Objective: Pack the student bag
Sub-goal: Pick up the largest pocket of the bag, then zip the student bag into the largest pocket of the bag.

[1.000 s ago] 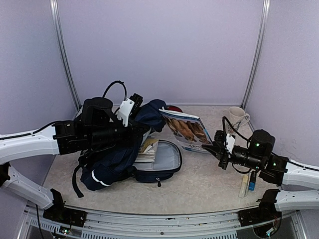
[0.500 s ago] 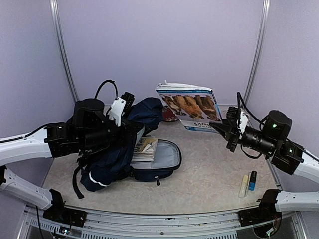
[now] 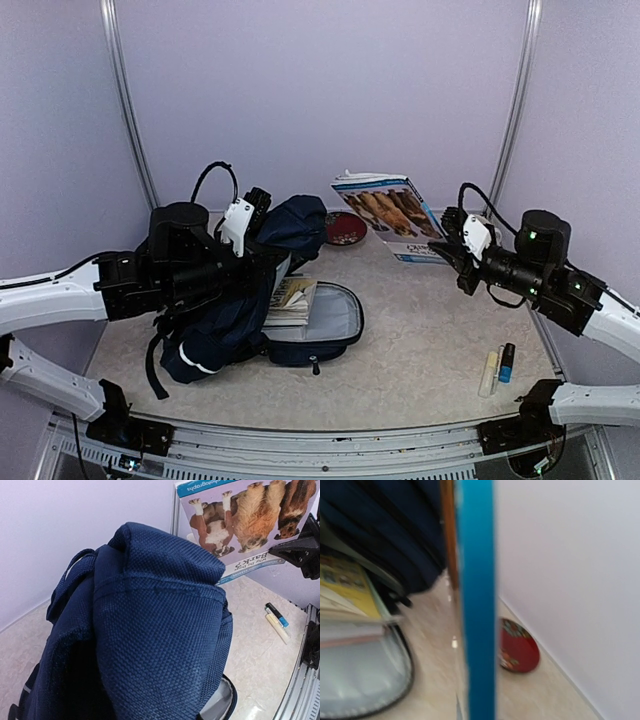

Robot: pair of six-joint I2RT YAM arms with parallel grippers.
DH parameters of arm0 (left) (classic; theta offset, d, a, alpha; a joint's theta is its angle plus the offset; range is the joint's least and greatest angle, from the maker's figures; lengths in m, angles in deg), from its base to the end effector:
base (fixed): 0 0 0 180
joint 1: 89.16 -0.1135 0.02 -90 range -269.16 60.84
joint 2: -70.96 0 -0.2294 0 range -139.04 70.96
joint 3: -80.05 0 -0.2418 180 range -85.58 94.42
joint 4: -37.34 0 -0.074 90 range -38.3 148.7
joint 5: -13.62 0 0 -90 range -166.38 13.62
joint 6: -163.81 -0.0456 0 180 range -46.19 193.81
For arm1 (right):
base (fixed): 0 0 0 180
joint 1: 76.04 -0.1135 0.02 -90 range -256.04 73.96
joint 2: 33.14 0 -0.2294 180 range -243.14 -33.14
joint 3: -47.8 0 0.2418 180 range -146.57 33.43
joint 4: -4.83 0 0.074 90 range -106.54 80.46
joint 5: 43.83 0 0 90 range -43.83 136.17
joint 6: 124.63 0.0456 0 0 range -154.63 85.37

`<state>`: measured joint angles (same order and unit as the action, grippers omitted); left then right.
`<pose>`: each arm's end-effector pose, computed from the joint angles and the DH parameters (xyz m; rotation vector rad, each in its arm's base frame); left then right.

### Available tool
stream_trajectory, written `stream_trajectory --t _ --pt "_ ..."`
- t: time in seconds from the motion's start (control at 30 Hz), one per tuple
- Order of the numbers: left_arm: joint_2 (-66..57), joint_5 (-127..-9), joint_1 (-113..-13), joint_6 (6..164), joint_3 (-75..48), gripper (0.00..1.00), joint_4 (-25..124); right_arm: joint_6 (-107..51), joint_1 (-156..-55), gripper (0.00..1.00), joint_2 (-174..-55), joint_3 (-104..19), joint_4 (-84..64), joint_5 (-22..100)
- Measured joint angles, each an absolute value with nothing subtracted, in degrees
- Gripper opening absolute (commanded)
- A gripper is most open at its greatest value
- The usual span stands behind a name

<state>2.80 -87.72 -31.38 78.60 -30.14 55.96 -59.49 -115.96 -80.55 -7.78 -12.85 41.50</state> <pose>0.1622 -0.2405 0.2987 0.7208 1.7584 -0.5679 0.1678 0.1452 0.2970 -0.9842 1.4391 0.2637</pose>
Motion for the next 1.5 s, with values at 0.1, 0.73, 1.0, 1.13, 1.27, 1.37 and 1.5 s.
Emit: stream_trajectory --t 0.1,0.73,1.0,1.13,1.27,1.37,1.5 --pt "2.3 -85.3 -32.9 81.6 -33.2 0.00 50.1 -60.3 -111.3 0.00 -80.6 -7.9 -14.0 37.5" --pt "-8.9 -79.2 -37.2 92.9 -19.6 0.00 63.0 -60.3 -102.3 0.00 -81.2 -2.5 -14.2 24.3" --pt "-9.5 -77.2 -38.0 94.7 -18.5 0.00 65.7 -61.6 -102.1 0.00 -84.5 -2.5 -13.9 22.0" --pt "-9.6 -76.9 -38.0 95.5 -18.5 0.00 66.1 -62.2 -102.1 0.00 -85.1 -2.5 -13.8 21.3" --pt "-9.6 -76.8 -38.0 95.6 -18.5 0.00 66.3 -62.3 -102.1 0.00 -85.1 -2.5 -13.8 21.0" --pt "-9.5 -76.8 -38.0 95.7 -18.5 0.00 66.3 -62.2 -102.1 0.00 -84.9 -2.5 -13.8 20.9" --pt "-9.0 -77.2 -38.0 96.0 -18.7 0.00 66.5 -62.3 -102.1 0.00 -84.0 -2.5 -13.8 20.8"
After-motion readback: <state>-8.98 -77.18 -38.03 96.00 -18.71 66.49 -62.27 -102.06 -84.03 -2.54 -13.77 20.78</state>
